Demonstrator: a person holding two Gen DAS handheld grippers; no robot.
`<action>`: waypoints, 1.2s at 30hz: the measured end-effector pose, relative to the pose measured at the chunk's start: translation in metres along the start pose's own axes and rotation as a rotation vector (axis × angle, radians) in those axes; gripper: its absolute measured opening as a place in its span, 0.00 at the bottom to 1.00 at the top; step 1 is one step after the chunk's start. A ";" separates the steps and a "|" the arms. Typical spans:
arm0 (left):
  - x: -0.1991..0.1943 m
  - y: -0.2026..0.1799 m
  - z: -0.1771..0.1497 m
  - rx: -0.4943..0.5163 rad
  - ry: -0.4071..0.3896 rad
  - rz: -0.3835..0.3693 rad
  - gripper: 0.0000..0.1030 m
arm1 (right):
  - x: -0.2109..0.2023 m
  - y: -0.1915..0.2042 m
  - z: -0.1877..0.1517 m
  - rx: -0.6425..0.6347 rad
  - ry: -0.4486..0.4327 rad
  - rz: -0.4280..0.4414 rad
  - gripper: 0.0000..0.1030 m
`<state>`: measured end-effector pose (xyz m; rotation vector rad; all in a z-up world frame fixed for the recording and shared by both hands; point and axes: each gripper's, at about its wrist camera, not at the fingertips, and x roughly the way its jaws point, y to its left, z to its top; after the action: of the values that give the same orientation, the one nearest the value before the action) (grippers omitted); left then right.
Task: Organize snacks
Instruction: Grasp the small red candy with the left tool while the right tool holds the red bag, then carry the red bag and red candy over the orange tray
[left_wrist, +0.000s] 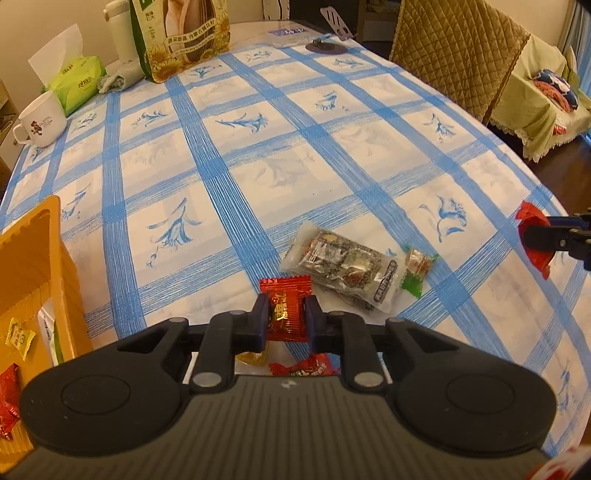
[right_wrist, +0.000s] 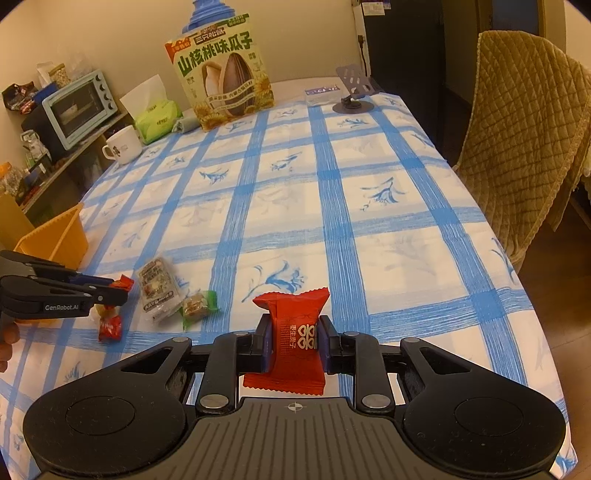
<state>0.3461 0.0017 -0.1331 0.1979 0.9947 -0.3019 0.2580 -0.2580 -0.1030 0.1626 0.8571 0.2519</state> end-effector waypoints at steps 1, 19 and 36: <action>-0.005 0.000 0.000 -0.006 -0.009 -0.002 0.17 | -0.001 0.001 0.000 -0.002 -0.003 0.002 0.25; -0.114 0.010 -0.048 -0.167 -0.133 0.016 0.17 | -0.031 0.043 0.010 -0.093 -0.041 0.118 0.25; -0.193 0.061 -0.124 -0.345 -0.177 0.162 0.17 | -0.042 0.140 -0.008 -0.261 0.013 0.327 0.25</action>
<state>0.1708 0.1271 -0.0339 -0.0616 0.8344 0.0025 0.2044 -0.1357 -0.0439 0.0557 0.8000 0.6677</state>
